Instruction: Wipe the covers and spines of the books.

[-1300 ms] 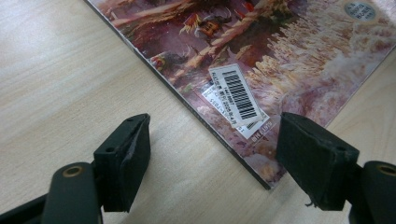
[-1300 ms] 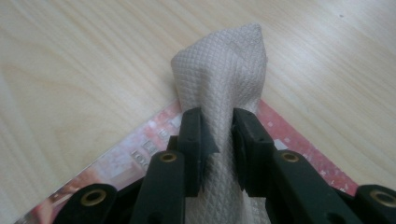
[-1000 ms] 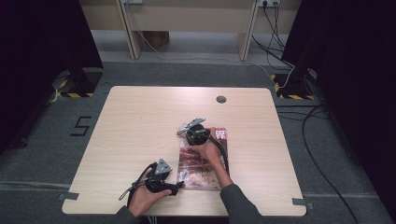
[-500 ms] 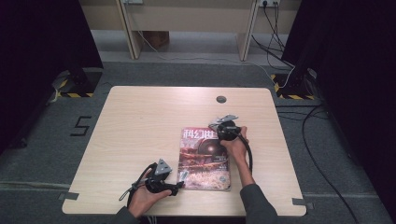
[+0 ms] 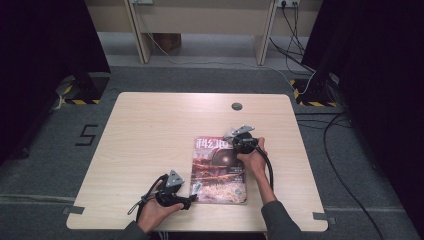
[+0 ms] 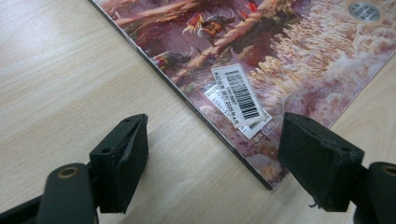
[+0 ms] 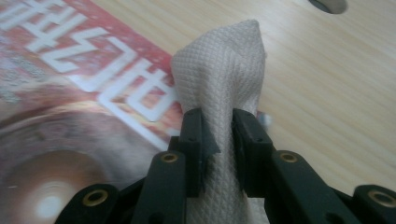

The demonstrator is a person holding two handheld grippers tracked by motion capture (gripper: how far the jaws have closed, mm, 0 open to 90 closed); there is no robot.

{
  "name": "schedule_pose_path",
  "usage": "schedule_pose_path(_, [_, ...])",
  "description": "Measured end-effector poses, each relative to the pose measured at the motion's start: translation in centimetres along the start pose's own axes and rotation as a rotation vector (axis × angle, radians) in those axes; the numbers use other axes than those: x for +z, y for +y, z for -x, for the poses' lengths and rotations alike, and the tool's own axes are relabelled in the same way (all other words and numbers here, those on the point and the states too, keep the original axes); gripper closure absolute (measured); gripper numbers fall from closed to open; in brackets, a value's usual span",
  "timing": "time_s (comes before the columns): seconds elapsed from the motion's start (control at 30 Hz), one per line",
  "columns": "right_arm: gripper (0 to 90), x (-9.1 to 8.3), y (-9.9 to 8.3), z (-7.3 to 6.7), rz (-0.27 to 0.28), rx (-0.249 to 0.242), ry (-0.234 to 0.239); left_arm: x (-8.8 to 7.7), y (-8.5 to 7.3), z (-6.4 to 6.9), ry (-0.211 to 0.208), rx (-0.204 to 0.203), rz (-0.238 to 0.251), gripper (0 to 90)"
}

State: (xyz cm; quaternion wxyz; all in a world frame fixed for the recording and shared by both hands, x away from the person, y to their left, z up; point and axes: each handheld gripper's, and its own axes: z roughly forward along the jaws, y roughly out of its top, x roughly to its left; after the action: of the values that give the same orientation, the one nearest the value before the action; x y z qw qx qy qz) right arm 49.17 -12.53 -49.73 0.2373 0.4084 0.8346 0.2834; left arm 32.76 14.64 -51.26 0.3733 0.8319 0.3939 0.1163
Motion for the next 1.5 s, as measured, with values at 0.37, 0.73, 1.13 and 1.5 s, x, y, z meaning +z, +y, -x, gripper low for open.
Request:
schedule_pose_path(0.37, [69.8,-0.3,0.0,-1.9,0.023,-0.01,0.085,0.0,0.0,-0.1,-0.004,-0.005,0.004,22.2])
schedule_pose_path(0.73, [76.1,0.0,0.3,-1.5,0.035,0.014,0.106,0.1,-0.1,-0.1,-0.001,-0.005,0.005,21.5])
schedule_pose_path(1.13, [75.5,1.3,3.1,-8.4,0.05,-0.124,0.209,0.0,-0.1,-0.1,-0.003,-0.003,0.008,21.4])
schedule_pose_path(1.5, [75.4,1.3,3.4,-8.7,0.041,-0.161,0.21,0.0,-0.1,-0.1,-0.001,-0.003,0.009,21.4])
